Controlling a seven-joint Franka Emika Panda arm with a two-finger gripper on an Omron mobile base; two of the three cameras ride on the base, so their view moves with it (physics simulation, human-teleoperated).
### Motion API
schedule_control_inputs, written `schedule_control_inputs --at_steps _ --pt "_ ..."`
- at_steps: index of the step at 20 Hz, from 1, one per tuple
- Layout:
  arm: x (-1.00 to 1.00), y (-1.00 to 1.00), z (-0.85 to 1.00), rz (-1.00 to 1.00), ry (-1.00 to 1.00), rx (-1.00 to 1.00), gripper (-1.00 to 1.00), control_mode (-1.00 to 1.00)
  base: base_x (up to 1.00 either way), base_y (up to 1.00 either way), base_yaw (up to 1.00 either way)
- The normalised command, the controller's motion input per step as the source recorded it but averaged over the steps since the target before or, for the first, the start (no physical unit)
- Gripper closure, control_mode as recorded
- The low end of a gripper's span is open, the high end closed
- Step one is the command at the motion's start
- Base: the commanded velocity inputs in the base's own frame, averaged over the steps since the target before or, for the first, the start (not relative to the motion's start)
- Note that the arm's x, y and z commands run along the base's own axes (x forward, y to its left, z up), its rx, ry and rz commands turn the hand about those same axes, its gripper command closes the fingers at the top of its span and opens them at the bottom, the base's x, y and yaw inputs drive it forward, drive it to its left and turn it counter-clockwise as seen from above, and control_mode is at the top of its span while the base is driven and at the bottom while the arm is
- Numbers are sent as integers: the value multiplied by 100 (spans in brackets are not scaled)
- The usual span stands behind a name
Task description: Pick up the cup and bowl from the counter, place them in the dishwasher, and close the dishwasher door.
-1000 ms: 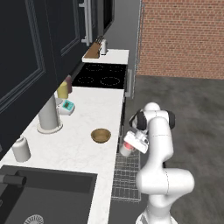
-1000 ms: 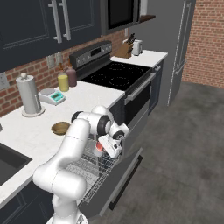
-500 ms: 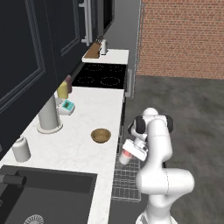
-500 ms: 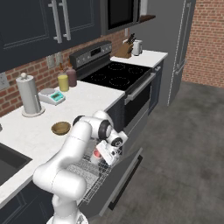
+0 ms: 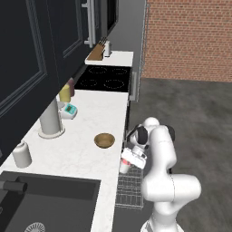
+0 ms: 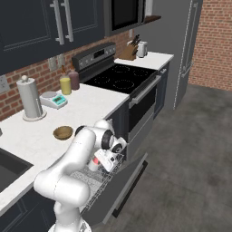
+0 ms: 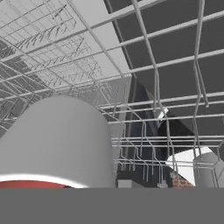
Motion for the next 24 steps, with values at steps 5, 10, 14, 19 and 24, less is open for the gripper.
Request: schedule_control_inputs --at_steps 5,10,14,19,24 --pt "19 0 -79 6 17 0 100 -100 0 0 0" --pt "-1 -14 -93 5 19 -2 100 -100 0 0 0" --pt "-44 -51 -99 4 22 -4 -100 -100 0 0 0" --pt "-54 -50 -89 4 20 0 -100 -100 0 0 0" --pt "-61 -32 -34 4 1 0 -100 -100 0 0 0"
